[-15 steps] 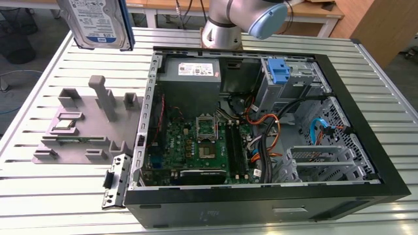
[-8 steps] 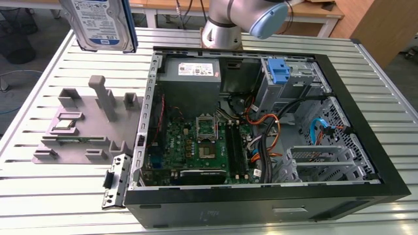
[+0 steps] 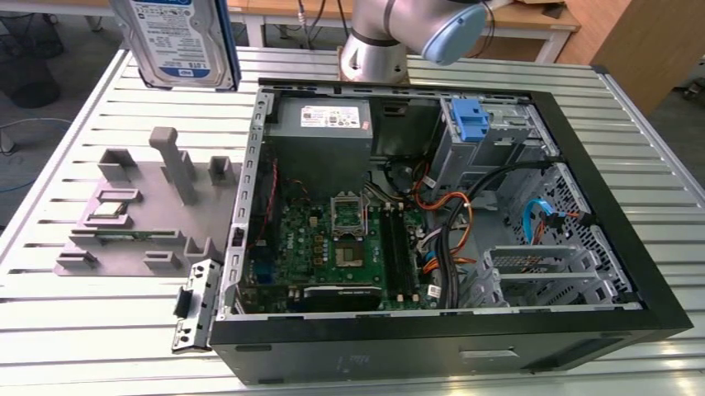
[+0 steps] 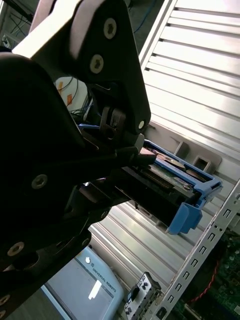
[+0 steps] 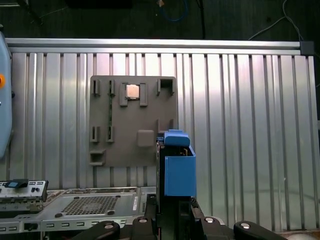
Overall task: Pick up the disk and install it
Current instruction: 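Pick up the disk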
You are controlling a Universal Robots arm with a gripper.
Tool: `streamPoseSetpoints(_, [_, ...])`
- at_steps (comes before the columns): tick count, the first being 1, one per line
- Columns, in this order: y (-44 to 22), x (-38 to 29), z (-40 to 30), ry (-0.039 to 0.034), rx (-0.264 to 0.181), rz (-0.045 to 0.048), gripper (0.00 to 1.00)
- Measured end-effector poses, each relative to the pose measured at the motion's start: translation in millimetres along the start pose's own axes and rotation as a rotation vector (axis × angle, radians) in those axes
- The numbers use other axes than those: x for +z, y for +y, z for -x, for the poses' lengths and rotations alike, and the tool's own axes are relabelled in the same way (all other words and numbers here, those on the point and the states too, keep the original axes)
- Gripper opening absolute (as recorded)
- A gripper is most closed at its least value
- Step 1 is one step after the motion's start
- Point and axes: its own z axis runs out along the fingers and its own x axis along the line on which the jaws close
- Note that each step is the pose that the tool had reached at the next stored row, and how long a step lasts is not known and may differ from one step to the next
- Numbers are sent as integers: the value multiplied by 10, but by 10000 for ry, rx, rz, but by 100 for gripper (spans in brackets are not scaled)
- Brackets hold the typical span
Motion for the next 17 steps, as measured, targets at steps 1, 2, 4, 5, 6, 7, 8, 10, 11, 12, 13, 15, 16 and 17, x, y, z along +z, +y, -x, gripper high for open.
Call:
streamPoseSetpoints(1, [-11,0,-2,0,0,0,35])
streamPoseSetpoints(2, [-21,0,-3,0,0,0,35])
streamPoseSetpoints(4, [-29,0,-4,0,0,0,35])
streamPoseSetpoints(5, [-32,-1,-3,0,0,0,35])
streamPoseSetpoints(6, [-35,0,-3,0,0,0,35])
streamPoseSetpoints(7, [-35,0,-3,0,0,0,35])
streamPoseSetpoints(8, [-35,0,-3,0,0,0,35])
streamPoseSetpoints(10, [-35,0,-3,0,1,0,35])
streamPoseSetpoints(11, [-35,0,-3,0,0,-1,35])
streamPoseSetpoints(12, [-37,0,-3,0,0,0,35])
streamPoseSetpoints(13, [-41,0,-3,0,-1,0,35])
streamPoseSetpoints(15, [-52,-1,-2,1,0,1,35])
streamPoseSetpoints(16, [-59,0,-2,-1,0,-1,35])
streamPoseSetpoints(17, [-69,0,-2,0,0,0,35])
